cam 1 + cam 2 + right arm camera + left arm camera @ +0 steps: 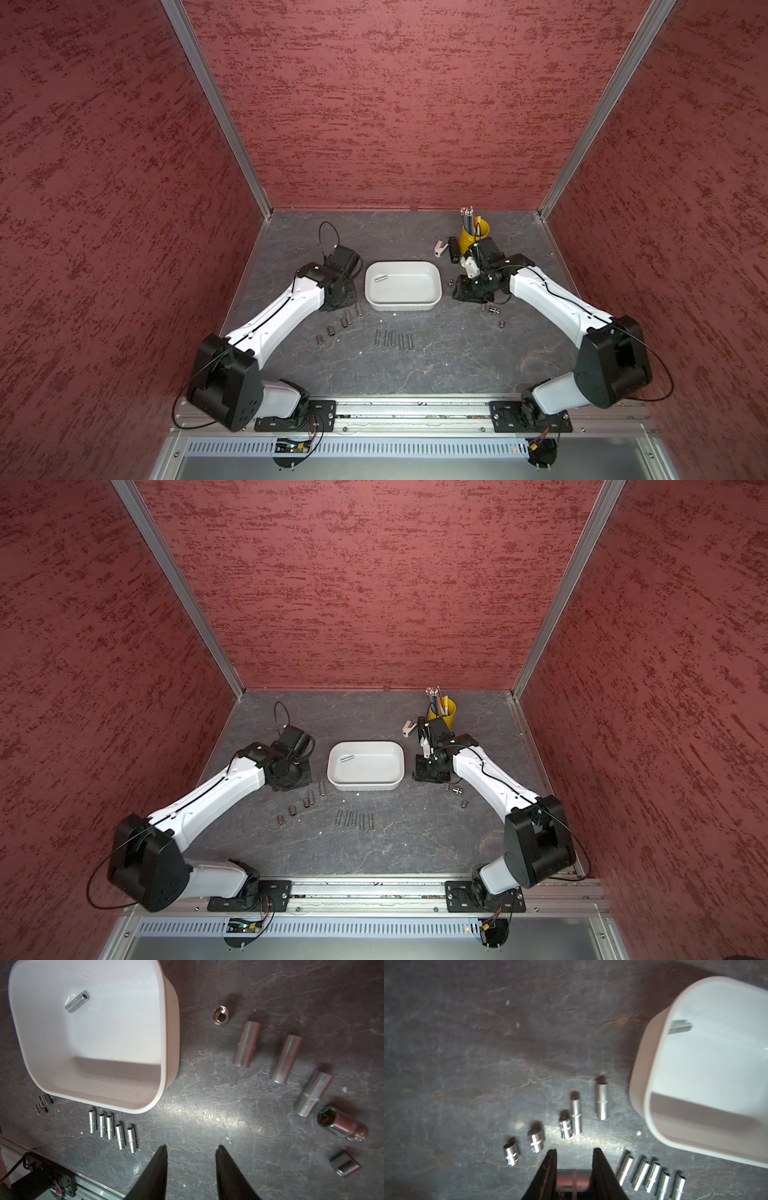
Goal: Take out the socket from the storage box
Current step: Place the socket head at the center of the board.
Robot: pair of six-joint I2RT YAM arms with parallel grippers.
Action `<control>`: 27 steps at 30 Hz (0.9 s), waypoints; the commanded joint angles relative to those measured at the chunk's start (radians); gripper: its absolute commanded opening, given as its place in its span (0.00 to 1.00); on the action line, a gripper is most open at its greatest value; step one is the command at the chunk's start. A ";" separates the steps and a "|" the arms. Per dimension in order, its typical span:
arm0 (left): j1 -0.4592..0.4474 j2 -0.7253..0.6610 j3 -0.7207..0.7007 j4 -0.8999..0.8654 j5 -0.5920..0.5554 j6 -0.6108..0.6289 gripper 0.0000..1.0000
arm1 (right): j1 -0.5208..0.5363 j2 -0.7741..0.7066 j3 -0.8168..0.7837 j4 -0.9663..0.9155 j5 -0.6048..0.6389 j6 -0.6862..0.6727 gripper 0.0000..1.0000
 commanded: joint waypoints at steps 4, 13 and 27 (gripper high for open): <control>0.018 -0.178 -0.216 -0.038 -0.077 -0.222 0.27 | 0.001 -0.001 0.022 0.029 -0.024 -0.002 0.41; 0.045 -0.281 -0.344 -0.047 -0.169 -0.307 0.26 | 0.001 0.009 0.001 0.043 -0.030 -0.010 0.41; 0.251 -0.291 -0.465 0.098 -0.045 -0.270 0.29 | 0.002 0.012 -0.006 0.052 -0.029 -0.016 0.42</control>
